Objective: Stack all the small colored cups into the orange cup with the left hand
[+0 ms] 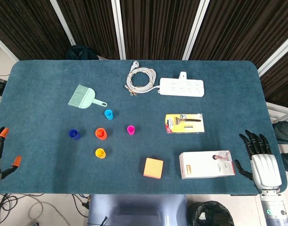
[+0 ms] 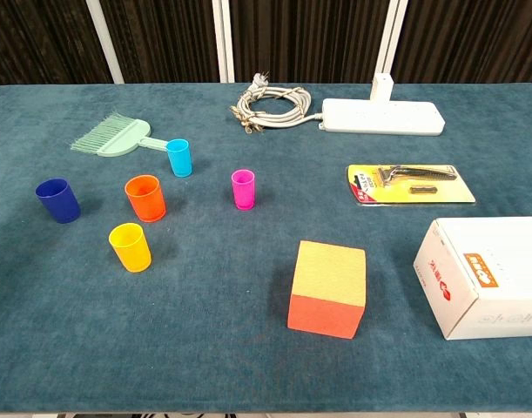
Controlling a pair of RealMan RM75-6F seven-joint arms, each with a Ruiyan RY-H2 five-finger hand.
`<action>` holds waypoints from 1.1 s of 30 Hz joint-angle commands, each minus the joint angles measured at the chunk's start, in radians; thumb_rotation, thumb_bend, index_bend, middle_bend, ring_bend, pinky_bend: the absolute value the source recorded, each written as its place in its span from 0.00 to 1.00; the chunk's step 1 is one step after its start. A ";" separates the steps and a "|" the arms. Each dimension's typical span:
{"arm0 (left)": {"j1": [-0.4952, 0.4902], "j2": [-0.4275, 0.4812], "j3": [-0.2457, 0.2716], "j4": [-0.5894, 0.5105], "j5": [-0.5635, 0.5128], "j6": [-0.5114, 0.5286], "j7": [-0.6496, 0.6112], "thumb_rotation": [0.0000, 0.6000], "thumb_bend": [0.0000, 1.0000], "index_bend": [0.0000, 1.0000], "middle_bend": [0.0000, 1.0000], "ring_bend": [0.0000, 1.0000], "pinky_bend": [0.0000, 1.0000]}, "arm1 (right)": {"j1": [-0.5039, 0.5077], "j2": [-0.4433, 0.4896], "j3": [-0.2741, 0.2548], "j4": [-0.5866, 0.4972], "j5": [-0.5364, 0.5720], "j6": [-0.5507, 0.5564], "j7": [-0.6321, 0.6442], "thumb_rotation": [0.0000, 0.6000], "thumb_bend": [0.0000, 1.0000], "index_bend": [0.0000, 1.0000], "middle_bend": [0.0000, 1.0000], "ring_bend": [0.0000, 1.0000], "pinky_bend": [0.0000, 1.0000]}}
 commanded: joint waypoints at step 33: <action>0.028 0.069 -0.025 -0.066 -0.059 -0.075 -0.032 1.00 0.22 0.03 0.02 0.00 0.00 | -0.002 0.028 -0.011 -0.008 -0.004 -0.012 0.006 1.00 0.40 0.13 0.07 0.09 0.05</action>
